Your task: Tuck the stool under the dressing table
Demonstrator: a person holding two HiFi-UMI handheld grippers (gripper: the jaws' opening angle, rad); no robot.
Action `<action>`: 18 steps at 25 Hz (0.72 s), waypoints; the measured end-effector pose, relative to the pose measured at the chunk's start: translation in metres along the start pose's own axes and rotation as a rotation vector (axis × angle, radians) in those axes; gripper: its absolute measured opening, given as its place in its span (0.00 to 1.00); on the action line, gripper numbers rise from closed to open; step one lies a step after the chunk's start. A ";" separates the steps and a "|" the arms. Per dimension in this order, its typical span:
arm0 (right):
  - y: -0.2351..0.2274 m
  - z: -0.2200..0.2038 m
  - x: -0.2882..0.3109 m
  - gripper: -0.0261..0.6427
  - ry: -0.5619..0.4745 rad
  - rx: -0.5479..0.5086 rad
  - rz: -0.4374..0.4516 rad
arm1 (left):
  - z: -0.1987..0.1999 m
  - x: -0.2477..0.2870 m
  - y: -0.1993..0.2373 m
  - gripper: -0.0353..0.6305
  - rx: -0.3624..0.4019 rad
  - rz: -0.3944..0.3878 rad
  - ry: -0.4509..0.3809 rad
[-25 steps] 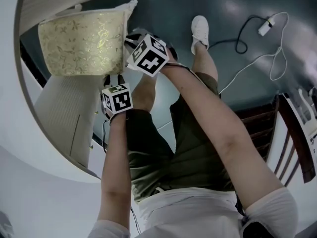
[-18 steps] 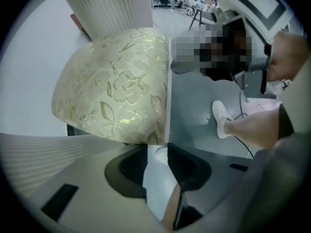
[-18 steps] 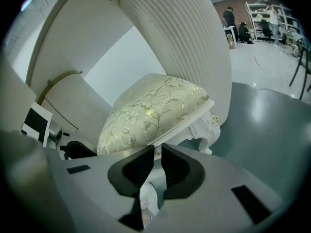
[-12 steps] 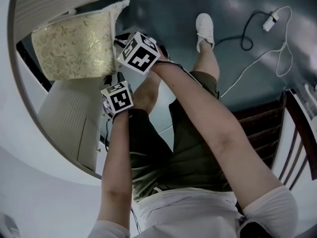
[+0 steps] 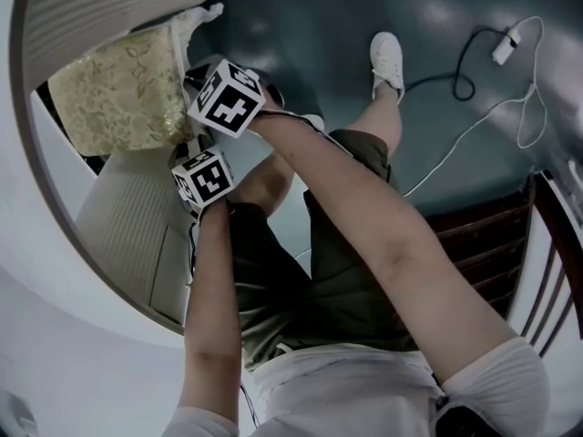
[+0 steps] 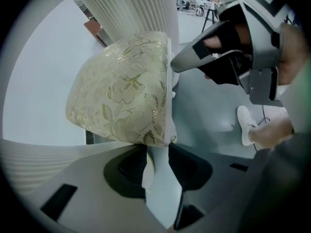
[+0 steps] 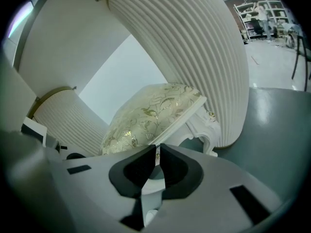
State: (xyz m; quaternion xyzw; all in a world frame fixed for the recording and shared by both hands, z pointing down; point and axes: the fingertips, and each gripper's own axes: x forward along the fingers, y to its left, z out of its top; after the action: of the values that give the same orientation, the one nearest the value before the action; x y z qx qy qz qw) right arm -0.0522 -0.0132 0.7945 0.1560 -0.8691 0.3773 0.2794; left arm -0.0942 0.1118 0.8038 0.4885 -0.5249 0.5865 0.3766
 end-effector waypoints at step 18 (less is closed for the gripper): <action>-0.003 -0.013 -0.055 0.10 0.006 0.086 0.048 | 0.006 -0.023 -0.013 0.10 -0.089 0.054 0.021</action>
State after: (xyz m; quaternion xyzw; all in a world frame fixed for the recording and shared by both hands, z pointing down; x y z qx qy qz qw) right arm -0.0024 -0.0024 0.7698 0.1457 -0.8547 0.4214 0.2658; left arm -0.0749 0.1092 0.7842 0.4505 -0.5595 0.5778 0.3875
